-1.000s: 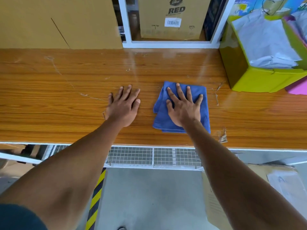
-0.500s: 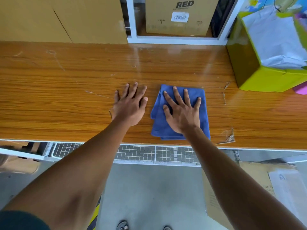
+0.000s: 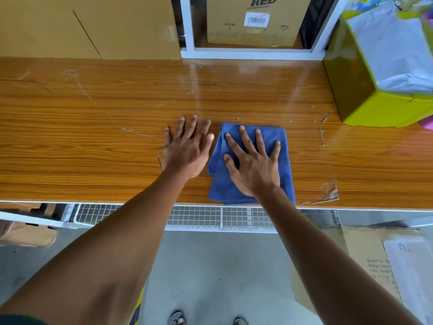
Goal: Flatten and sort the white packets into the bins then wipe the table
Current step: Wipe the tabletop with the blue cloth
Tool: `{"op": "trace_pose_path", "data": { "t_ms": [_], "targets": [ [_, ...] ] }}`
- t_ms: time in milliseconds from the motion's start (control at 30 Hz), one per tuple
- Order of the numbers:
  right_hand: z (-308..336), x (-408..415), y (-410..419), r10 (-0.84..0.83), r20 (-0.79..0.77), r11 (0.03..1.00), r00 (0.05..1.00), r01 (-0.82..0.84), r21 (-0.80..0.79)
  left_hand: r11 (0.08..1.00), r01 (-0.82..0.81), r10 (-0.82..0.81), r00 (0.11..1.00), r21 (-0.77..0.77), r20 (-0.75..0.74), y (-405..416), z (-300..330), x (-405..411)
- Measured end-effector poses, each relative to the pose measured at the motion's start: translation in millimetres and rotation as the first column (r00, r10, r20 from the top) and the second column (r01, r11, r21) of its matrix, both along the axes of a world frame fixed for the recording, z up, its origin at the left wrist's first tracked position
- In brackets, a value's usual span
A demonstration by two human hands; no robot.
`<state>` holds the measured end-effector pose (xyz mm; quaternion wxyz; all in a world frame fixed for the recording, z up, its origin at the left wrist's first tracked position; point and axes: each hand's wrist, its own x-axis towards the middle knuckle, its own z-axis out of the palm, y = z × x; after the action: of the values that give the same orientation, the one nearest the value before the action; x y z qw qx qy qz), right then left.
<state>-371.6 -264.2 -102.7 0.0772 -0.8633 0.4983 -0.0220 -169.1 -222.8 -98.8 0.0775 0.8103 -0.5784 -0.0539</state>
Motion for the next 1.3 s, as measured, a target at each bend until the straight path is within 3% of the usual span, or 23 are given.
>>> {"op": "trace_pose_path", "data": {
  "t_ms": [167, 433, 600, 767, 1033, 1300],
  "targets": [
    [5, 22, -83, -0.068, -0.034, 0.997, 0.997, 0.07, 0.042, 1.0, 0.0, 0.0, 1.0, -0.001, 0.012, 0, -5, 0],
    [3, -39, 2, 0.001, 0.0, 1.0, 1.0, -0.001, -0.013, 1.0, -0.011, 0.01, 1.0, 0.029, 0.024, 0, -1, -2],
    [4, -37, -70, -0.03, -0.029, 0.999, 0.999, 0.029, -0.012, 0.998, -0.037, 0.038, 0.999, 0.056, -0.032, -23, 0, -11],
    [5, -37, -149, -0.108, -0.052, 0.994, 0.993, 0.109, 0.02, 0.993, 0.024, -0.023, 1.0, 0.113, -0.015, -72, -3, -11],
    [2, -68, -100, -0.084, -0.021, 0.996, 0.996, 0.084, 0.009, 0.984, 0.106, -0.108, 0.994, 0.142, 0.011, -97, 0, -1],
    [10, -61, -206, -0.115, -0.079, 0.993, 0.99, 0.117, 0.017, 0.966, 0.227, -0.232, 0.972, 0.127, 0.03, -159, -3, 14]
  ]
}}
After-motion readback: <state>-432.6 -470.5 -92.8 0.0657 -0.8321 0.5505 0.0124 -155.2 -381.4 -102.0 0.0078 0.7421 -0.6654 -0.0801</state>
